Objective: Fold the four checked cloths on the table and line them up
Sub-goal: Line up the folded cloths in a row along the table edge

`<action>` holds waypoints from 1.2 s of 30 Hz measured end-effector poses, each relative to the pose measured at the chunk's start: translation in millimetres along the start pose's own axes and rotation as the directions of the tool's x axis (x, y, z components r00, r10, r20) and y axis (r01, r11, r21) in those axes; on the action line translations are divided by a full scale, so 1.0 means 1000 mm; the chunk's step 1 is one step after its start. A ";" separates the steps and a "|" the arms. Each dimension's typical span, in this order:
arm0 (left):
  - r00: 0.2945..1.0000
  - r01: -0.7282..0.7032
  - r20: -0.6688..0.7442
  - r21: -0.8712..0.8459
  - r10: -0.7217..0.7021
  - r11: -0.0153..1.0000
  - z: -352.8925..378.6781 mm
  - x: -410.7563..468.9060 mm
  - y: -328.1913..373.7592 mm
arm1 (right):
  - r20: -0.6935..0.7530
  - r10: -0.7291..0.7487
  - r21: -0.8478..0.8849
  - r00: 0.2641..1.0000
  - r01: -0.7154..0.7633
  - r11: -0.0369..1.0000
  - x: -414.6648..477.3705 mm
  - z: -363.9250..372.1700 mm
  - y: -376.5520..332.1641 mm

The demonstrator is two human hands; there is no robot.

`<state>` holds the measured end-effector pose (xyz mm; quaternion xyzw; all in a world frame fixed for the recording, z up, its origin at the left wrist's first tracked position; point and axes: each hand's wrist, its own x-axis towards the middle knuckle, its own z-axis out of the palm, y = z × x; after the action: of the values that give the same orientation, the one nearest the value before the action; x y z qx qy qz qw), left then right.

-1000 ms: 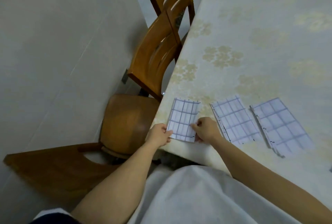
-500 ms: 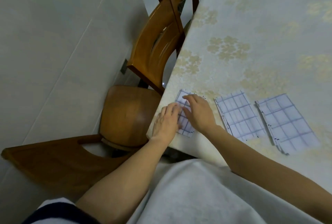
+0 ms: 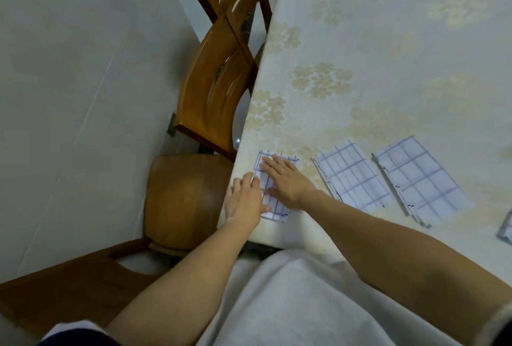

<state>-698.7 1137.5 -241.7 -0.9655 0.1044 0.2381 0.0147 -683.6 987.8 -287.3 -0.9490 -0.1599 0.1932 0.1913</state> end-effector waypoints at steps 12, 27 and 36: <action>0.827 -0.547 -0.235 -0.123 0.511 0.828 -0.073 -0.005 0.113 | -0.621 0.642 0.470 0.450 -0.442 0.764 -0.211 -0.055 0.028; 0.705 -0.708 -0.086 -0.121 0.704 0.695 -0.031 -0.084 0.255 | -0.577 0.807 0.676 0.125 -0.481 0.558 -0.362 -0.023 0.088; 0.873 -0.423 0.115 -0.306 0.474 0.853 0.006 -0.068 0.413 | -0.428 0.812 0.655 0.397 -0.482 0.582 -0.398 -0.068 0.246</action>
<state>-846.1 747.6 -206.7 -0.8804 0.2919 0.3359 -0.1638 -946.3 601.6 -212.3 -0.8599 0.3658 -0.0880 0.3451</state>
